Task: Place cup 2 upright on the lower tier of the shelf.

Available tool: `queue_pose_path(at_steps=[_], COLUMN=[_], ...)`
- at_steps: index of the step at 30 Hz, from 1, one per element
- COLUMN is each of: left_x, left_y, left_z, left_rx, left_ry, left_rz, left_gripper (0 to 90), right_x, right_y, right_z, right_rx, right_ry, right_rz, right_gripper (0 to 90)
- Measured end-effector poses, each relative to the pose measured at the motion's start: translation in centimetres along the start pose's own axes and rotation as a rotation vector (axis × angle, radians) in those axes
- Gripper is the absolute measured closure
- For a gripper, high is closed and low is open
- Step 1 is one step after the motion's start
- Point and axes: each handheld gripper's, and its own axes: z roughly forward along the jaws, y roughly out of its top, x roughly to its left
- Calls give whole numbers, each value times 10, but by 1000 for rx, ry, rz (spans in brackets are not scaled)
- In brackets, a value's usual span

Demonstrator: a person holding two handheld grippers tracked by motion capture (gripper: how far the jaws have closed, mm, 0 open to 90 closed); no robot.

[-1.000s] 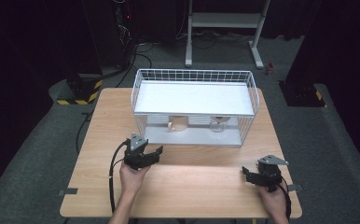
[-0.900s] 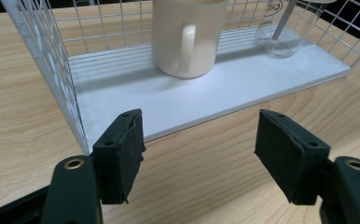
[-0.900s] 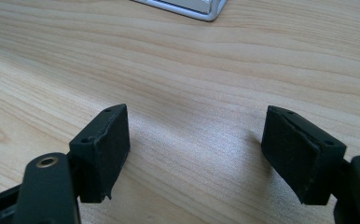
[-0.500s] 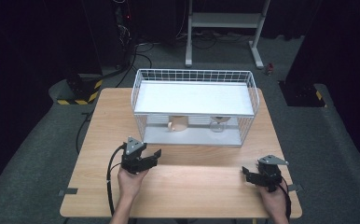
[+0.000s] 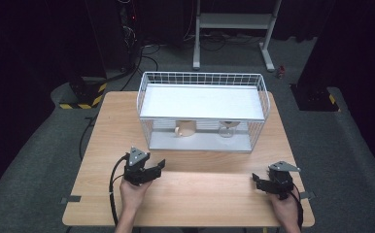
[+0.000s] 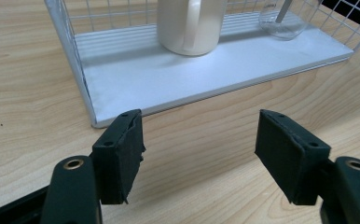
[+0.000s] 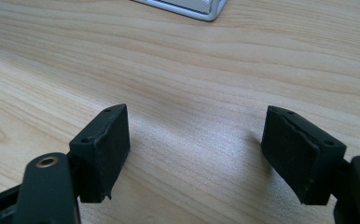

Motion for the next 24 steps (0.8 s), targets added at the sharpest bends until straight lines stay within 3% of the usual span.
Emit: queue_pose_path(at_steps=[13,18,24], left_x=[-2,-1,1], left_y=[-12,-18,-27], left_z=[-1,0,2], left_rx=[30,36,69], left_ry=[21,27,54], left_rz=[17,4,28], left_gripper=[326,325,326], right_x=[0,0,0], right_y=[0,0,0], right_z=[0,0,0], right_rx=[0,-1,0], right_ry=[0,0,0], right_rz=[0,-3,0], right_gripper=[235,235,235])
